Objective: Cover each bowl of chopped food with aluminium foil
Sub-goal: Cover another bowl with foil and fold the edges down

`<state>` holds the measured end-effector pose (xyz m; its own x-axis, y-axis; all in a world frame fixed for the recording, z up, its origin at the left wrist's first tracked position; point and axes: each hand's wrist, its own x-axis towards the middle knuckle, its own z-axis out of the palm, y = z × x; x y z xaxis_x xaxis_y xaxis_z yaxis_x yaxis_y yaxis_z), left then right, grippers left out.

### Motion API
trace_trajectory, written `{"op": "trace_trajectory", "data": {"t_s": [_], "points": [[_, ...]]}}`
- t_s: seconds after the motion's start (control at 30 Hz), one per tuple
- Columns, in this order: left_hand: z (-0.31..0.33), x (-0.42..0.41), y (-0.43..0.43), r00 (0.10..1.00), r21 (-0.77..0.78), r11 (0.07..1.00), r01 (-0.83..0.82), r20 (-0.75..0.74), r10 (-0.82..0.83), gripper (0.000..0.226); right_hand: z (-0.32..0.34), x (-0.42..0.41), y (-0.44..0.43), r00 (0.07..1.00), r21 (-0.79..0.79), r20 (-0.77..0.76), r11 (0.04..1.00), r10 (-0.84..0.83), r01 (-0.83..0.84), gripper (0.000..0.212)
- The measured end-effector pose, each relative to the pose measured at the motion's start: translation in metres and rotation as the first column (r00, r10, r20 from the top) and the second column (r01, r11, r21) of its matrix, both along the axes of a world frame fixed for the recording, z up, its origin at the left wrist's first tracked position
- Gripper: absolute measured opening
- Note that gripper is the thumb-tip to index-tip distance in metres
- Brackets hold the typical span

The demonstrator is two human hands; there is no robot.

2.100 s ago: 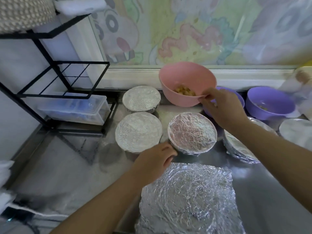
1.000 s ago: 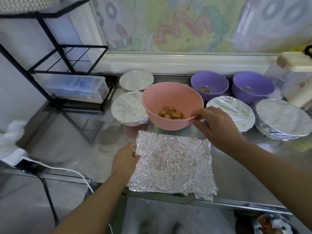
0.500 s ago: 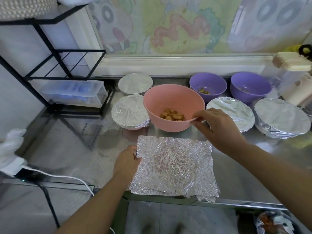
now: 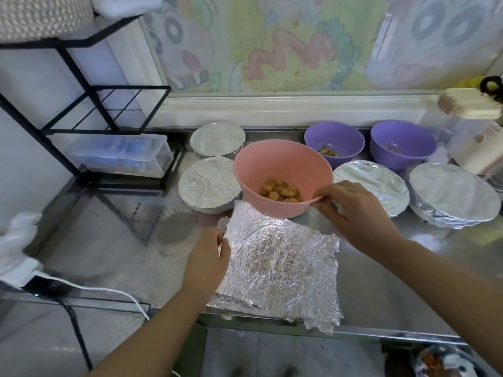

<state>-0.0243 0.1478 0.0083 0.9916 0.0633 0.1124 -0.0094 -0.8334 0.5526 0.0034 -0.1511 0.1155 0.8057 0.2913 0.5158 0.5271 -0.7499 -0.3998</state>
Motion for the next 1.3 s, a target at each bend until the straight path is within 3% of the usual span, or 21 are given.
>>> {"op": "trace_trajectory", "data": {"t_s": [0.1,0.27,0.4,0.47,0.53,0.63,0.77,1.03,1.17,1.3], "points": [[0.016,-0.001,-0.009,0.994,-0.100,0.989,0.108,0.040,-0.105,0.006,0.000,-0.006,-0.012,1.000,0.021,-0.021,1.000,-0.012,0.012,0.026],[0.030,0.015,-0.026,0.973,-0.232,0.948,0.218,-0.023,-0.229,0.034,0.001,-0.017,-0.042,0.998,0.072,-0.032,0.996,-0.059,0.061,0.021],[0.039,0.029,-0.049,0.926,-0.435,0.886,0.162,-0.242,-0.288,0.046,-0.001,-0.029,-0.075,0.992,0.088,0.003,0.988,-0.126,0.125,0.030],[0.035,0.032,-0.059,0.838,-0.460,0.879,0.128,-0.424,-0.344,0.056,-0.005,-0.038,-0.094,0.984,0.100,-0.016,0.979,-0.179,0.180,0.035],[0.028,0.033,-0.072,0.753,-0.470,0.869,0.154,-0.514,-0.411,0.038,-0.012,-0.051,-0.112,0.971,0.088,-0.041,0.968,-0.234,0.237,0.035],[0.021,0.032,-0.099,0.696,-0.498,0.867,0.009,-0.620,-0.363,0.011,-0.027,-0.076,-0.140,0.952,0.059,-0.086,0.952,-0.294,0.300,0.034],[0.006,0.038,-0.128,0.647,-0.412,0.898,-0.151,-0.729,-0.226,0.019,-0.050,-0.107,-0.169,0.943,0.017,-0.104,0.948,-0.316,0.319,0.032],[0.006,0.054,-0.136,0.738,-0.262,0.963,-0.067,-0.663,-0.129,0.016,-0.087,-0.132,-0.175,0.925,-0.011,-0.124,0.933,-0.358,0.360,0.031],[0.021,0.055,-0.123,0.802,-0.083,0.987,0.134,-0.576,-0.158,0.008,-0.095,-0.133,-0.164,0.939,-0.026,-0.111,0.946,-0.325,0.324,0.032],[0.046,0.055,-0.115,0.806,0.132,0.908,0.398,-0.524,-0.277,0.013,-0.104,-0.134,-0.156,0.951,-0.064,-0.134,0.961,-0.277,0.271,0.032]]}}
